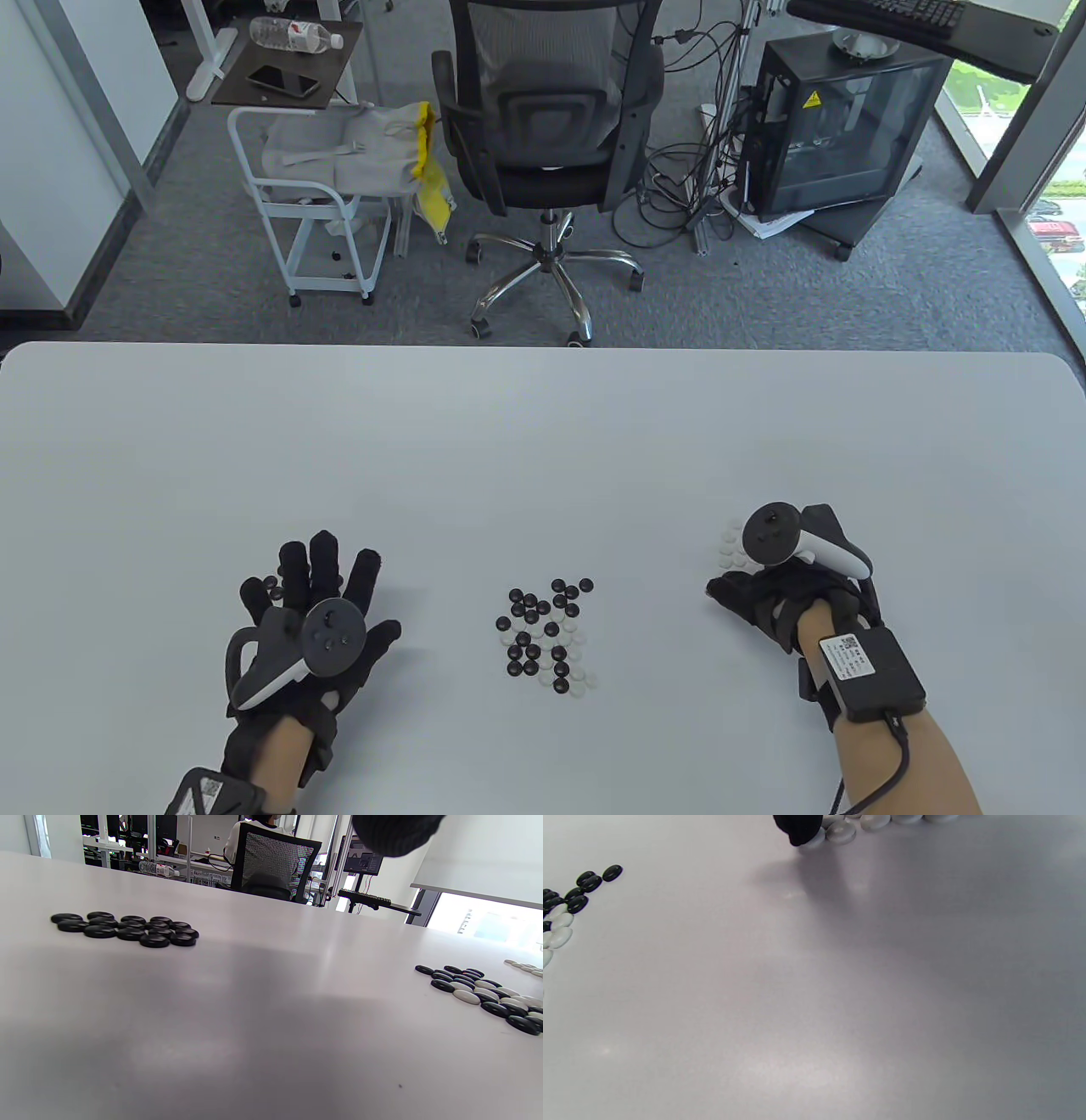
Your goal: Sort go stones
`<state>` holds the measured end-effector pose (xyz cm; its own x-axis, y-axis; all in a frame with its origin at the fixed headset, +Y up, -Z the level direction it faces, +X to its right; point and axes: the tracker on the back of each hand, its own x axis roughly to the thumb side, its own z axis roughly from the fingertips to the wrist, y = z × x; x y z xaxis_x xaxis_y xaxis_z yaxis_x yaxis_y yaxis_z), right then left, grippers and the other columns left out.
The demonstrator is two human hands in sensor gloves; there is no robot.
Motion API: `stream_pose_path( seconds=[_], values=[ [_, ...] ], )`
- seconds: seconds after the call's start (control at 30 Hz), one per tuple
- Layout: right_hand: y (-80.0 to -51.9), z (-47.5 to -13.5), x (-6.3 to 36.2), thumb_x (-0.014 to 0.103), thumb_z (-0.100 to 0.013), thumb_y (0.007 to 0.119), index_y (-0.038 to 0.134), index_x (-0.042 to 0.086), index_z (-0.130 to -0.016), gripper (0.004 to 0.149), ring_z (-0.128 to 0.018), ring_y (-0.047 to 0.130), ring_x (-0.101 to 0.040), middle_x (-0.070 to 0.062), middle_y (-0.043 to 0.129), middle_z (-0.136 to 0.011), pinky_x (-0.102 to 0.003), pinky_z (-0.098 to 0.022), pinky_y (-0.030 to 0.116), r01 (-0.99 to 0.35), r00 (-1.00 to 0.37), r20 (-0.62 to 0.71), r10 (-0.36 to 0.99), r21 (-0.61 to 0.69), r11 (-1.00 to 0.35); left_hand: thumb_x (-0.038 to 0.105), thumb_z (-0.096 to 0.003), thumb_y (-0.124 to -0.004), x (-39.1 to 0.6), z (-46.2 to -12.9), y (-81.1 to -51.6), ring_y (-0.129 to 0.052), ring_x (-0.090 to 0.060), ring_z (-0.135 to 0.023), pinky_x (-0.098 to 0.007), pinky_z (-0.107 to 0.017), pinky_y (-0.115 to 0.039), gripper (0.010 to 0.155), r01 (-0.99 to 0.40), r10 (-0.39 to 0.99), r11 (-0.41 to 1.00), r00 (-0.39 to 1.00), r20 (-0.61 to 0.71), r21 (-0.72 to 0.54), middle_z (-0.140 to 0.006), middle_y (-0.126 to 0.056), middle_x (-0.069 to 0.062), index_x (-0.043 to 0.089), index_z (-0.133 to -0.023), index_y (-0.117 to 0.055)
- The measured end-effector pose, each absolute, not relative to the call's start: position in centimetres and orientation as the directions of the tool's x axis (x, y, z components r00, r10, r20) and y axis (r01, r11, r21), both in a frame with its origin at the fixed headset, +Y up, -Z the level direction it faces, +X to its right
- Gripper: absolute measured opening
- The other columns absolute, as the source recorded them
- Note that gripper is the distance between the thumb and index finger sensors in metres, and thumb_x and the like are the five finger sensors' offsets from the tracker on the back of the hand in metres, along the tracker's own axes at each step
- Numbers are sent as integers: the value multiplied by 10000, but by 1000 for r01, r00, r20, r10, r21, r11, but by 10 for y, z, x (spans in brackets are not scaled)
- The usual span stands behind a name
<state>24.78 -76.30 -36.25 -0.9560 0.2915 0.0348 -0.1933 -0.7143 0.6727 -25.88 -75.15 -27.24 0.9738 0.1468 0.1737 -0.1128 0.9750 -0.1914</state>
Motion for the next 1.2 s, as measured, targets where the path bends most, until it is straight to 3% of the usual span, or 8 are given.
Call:
stream_pose_path(
  seconds=[0.13, 0.23, 0.33, 0.57, 0.63, 0.7, 0.87, 1.2],
  values=[
    [-752, -359, 244, 506, -615, 486, 497, 14, -1172, 744, -875, -98, -651, -425, 38, -1105, -891, -521, 65, -223, -935, 77, 345, 630, -744, 566, -592, -556, -259, -272, -752, 169, -532, -961, -818, -494, 30, 801, -112, 146, 975, 973, 176, -190, -1130, 151, -255, 224, -1190, -147],
    [-734, -354, 236, 509, -616, 490, 331, -58, -1184, 818, -868, -95, -652, -456, 19, -1087, -870, -530, 57, -218, -918, 147, 369, 591, -777, 566, -593, -556, -258, -272, -752, 171, -532, -958, -816, -493, 29, 802, -109, 143, 976, 973, 179, -191, -1128, 152, -257, 222, -1190, -145],
    [-711, -345, 223, 497, -632, 528, 285, -69, -1175, 822, -874, -79, -663, -466, 30, -1085, -864, -548, 73, -198, -889, 264, 373, 515, -834, 566, -593, -557, -258, -272, -752, 174, -531, -954, -815, -492, 30, 803, -106, 140, 977, 973, 181, -188, -1125, 154, -257, 221, -1190, -145],
    [-674, -309, 194, 503, -629, 524, 199, -72, -1160, 848, -890, -48, -675, -473, 50, -1090, -868, -559, 96, -130, -830, 501, 247, 257, -958, 568, -591, -554, -252, -267, -746, 174, -533, -952, -816, -494, 24, 802, -103, 133, 984, 967, 219, -143, -1125, 154, -257, 222, -1189, -145],
    [-670, -299, 190, 502, -624, 536, 231, -78, -1160, 847, -920, -4, -679, -470, 102, -1107, -874, -574, 122, -78, -822, 551, 145, 145, -986, 567, -592, -554, -249, -265, -744, 173, -533, -952, -817, -494, 24, 803, -98, 126, 986, 965, 229, -132, -1126, 153, -257, 220, -1189, -145],
    [-669, -292, 189, 512, -623, 523, 231, -80, -1158, 850, -929, 22, -684, -468, 124, -1113, -875, -580, 147, -38, -812, 580, 72, 70, -997, 566, -591, -556, -248, -264, -743, 170, -534, -954, -817, -495, 22, 803, -98, 125, 987, 964, 236, -126, -1127, 149, -259, 220, -1189, -147],
    [-675, -278, 194, 519, -618, 514, 213, -82, -1155, 860, -932, 20, -687, -470, 115, -1111, -876, -583, 143, -60, -813, 580, 49, 1, -998, 567, -591, -555, -246, -262, -741, 169, -535, -954, -818, -495, 21, 804, -98, 124, 989, 961, 247, -114, -1128, 148, -259, 219, -1189, -146],
    [-720, -270, 210, 526, -620, 496, 134, -74, -1144, 876, -897, -42, -682, -470, 37, -1087, -863, -555, 84, -106, -827, 553, 104, 29, -994, 566, -591, -557, -241, -260, -743, 164, -536, -957, -821, -496, 18, 804, -84, 111, 990, 958, 265, -110, -1130, 145, -261, 220, -1188, -144]
  ],
)
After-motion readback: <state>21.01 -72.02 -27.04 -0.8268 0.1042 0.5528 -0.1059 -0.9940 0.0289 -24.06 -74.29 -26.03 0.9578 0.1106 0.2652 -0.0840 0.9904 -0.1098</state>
